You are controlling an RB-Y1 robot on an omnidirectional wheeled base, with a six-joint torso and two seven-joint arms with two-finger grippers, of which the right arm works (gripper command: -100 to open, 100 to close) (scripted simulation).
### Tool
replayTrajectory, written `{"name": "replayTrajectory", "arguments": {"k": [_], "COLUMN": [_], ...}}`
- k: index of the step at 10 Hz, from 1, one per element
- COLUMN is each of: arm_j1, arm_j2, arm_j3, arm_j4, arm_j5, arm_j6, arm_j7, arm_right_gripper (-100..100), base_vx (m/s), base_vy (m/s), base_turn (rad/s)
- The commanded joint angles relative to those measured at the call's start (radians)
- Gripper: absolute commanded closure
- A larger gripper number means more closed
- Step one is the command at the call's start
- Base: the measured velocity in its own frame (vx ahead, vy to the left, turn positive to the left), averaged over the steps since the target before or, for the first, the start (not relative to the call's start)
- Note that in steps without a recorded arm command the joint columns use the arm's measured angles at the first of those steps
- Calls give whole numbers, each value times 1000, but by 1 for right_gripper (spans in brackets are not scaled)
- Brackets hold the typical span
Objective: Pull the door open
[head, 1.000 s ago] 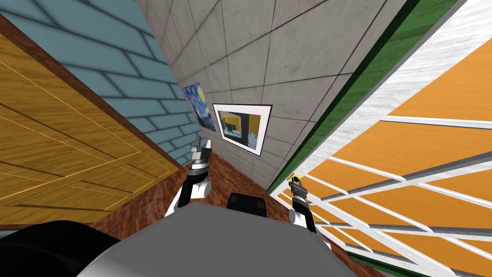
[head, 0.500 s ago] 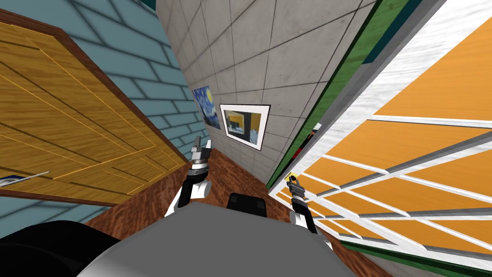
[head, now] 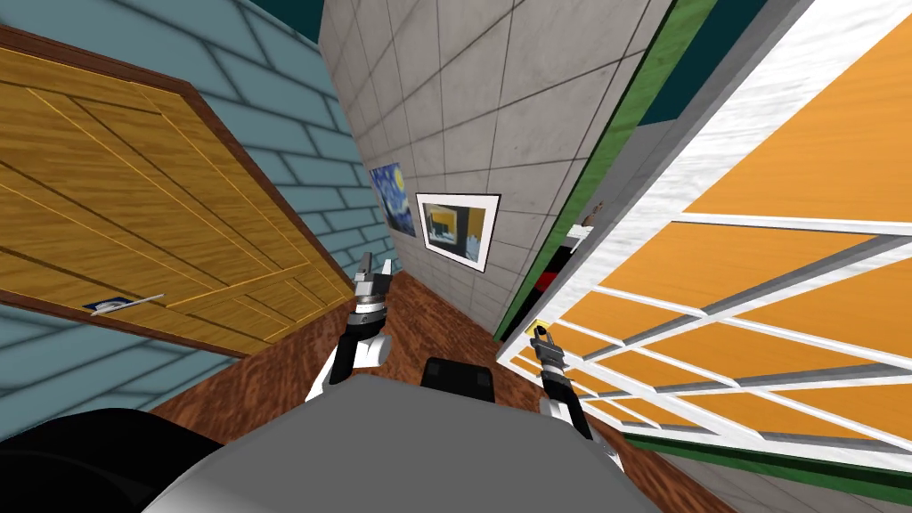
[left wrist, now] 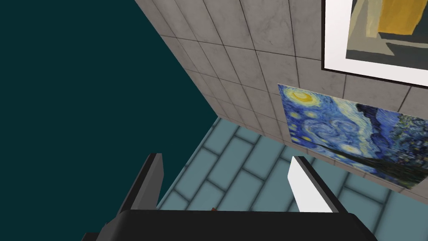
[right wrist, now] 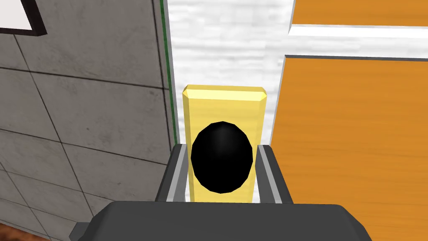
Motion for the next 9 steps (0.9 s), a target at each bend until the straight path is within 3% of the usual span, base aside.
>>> {"name": "replayTrajectory", "arguments": {"k": [1, 5, 6, 9], "arm_j1": [8, 35, 29, 57], "arm_j2": [-10, -52, -46, -81], "arm_j3": [20, 75, 67, 119], "arm_j4": [1, -13, -7, -10], "arm_j5": [8, 31, 28, 50], "arm_j6": [-11, -46, -43, -89], "arm_j7": [-17, -68, -60, -104], "arm_right_gripper": [100, 100, 100, 100], "base_vx": [-229, -236, -116, -218], "base_vy": [-35, -15, -2, -47], "base_turn": [77, 102, 20, 118]}}
